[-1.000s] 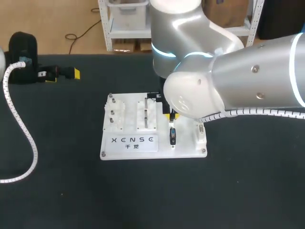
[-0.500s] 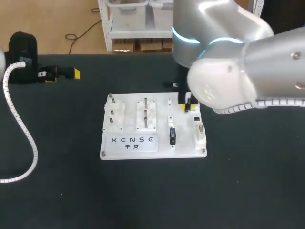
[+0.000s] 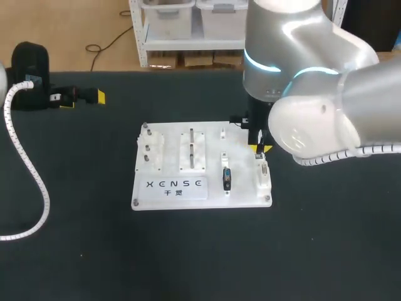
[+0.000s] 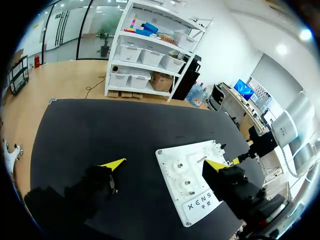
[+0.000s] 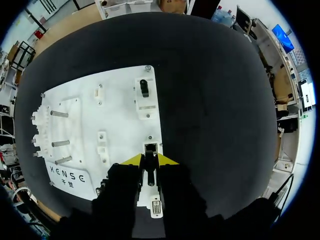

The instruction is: Insert the USB connector, Ethernet cable, and multi-pin plug into their matching sockets one by one.

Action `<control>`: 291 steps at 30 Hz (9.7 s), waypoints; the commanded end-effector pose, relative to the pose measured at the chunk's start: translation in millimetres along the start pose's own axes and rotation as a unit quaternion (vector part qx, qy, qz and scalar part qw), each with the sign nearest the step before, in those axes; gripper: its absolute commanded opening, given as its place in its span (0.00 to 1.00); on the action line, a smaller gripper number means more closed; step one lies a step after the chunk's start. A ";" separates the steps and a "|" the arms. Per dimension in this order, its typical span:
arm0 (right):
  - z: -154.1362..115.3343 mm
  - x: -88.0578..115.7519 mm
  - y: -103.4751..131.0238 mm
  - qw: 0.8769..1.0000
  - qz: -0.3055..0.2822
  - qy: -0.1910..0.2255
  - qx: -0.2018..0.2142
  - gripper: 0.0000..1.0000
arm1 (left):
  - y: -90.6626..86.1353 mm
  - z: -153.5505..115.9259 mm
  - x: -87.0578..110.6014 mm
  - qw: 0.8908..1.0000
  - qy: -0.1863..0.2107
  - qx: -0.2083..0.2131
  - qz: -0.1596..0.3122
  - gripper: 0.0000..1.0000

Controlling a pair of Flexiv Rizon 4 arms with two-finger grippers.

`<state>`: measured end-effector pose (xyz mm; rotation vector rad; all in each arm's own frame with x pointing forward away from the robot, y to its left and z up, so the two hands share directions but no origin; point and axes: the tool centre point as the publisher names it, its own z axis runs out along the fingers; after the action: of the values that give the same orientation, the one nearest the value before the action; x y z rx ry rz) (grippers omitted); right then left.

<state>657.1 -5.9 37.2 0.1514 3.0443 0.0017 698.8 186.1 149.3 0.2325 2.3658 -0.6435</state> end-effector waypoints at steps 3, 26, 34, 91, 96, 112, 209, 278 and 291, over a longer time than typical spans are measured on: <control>5.1 -2.8 -1.5 1.000 0.000 -0.006 -0.001 0.00 | -1.3 0.0 -1.2 1.000 0.003 -0.003 -0.001 1.00; 11.4 -1.2 -5.2 1.000 -0.013 0.004 0.003 0.00 | -1.3 0.0 -1.2 1.000 0.003 -0.003 -0.001 1.00; 12.5 0.7 -3.9 1.000 -0.017 0.006 0.004 0.00 | -1.3 0.0 -1.2 1.000 0.003 -0.003 -0.001 1.00; 2.0 50.5 55.8 0.998 -0.059 0.009 0.020 1.00 | -1.3 0.0 -1.2 1.000 0.003 -0.003 -0.001 1.00; 3.0 56.2 59.5 0.997 -0.066 0.014 0.022 1.00 | -1.3 0.0 -1.2 1.000 0.003 -0.003 -0.001 1.00; 3.5 64.0 67.0 0.998 -0.055 0.029 0.005 1.00 | -1.3 0.0 -1.2 1.000 0.003 -0.003 -0.001 1.00; -35.3 64.8 -6.9 0.998 0.009 -0.055 0.023 0.00 | -1.3 0.0 -1.2 1.000 0.003 -0.003 -0.001 1.00; 53.9 76.8 -19.4 0.999 0.002 0.007 0.053 0.00 | -1.3 0.0 -1.2 1.000 0.003 -0.003 -0.001 1.00; 76.5 81.3 -30.5 0.998 0.000 0.014 0.066 0.00 | -1.3 0.0 -1.2 1.000 0.003 -0.003 -0.001 1.00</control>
<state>582.7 -12.5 56.8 0.1580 3.0740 -0.1940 698.7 186.1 149.3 0.2325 2.3658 -0.6435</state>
